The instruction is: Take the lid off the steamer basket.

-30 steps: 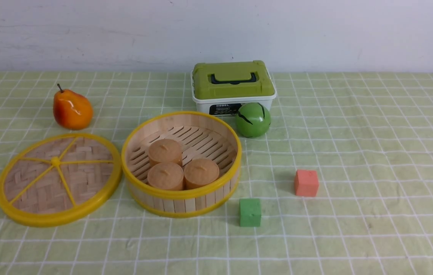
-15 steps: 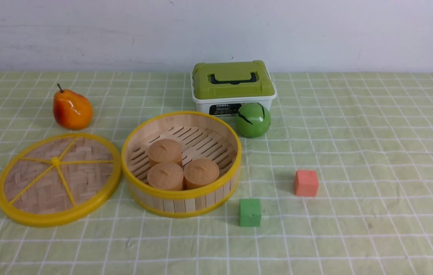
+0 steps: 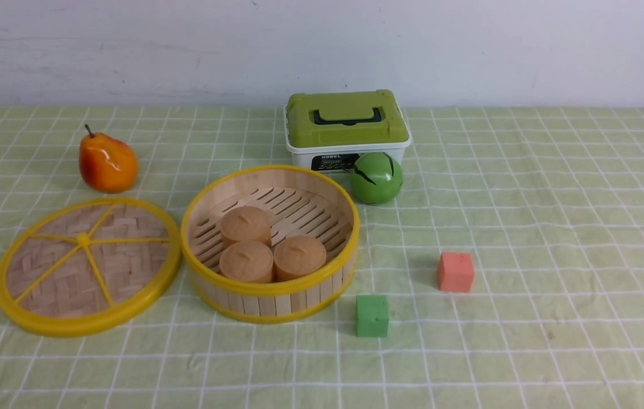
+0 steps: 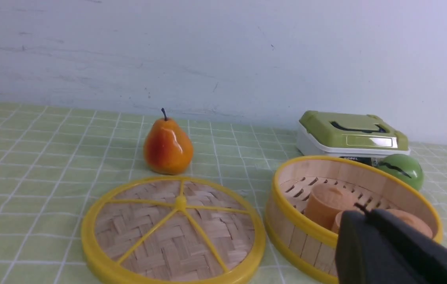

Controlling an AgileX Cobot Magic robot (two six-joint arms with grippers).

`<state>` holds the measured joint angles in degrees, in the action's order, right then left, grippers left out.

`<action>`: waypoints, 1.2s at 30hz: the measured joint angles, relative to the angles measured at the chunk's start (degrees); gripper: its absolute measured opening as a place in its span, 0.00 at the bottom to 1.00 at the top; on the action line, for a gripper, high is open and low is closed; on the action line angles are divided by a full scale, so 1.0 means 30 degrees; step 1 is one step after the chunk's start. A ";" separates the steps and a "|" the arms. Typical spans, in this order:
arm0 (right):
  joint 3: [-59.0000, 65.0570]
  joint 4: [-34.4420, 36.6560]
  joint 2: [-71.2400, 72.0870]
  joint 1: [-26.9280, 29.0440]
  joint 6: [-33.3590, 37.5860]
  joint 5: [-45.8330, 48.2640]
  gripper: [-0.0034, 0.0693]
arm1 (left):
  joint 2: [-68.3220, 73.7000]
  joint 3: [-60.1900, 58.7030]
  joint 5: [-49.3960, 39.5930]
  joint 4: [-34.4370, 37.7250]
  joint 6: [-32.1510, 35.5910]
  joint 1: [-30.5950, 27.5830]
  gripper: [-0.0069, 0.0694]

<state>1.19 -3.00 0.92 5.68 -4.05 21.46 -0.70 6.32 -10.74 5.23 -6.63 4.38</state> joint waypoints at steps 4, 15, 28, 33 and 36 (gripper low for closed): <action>0.0000 0.0000 0.0000 0.0000 0.0000 0.0000 0.38 | 0.0000 -0.2321 0.1560 -0.0844 -0.1830 0.0000 0.07; 0.0000 0.0000 0.0000 0.0000 0.0000 0.0000 0.38 | 0.0000 -0.2663 -0.2462 -0.0943 -0.2484 -0.0402 0.07; 0.0000 0.0000 0.0000 0.0000 0.0000 0.0000 0.38 | 0.0000 -0.2663 -0.3693 0.0202 0.0220 -0.0656 0.07; 0.0000 0.0000 0.0000 0.0000 0.0000 0.0000 0.38 | 0.0000 -0.2663 -0.3770 0.0327 0.0220 -0.0656 0.07; 0.0000 0.0000 0.0000 0.0000 0.0000 0.0000 0.38 | 0.0000 -0.2663 -0.3770 0.0348 0.0220 -0.0656 0.07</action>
<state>1.19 -3.00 0.92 5.68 -4.05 21.46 -0.70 -1.67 -22.05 6.28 -5.97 2.41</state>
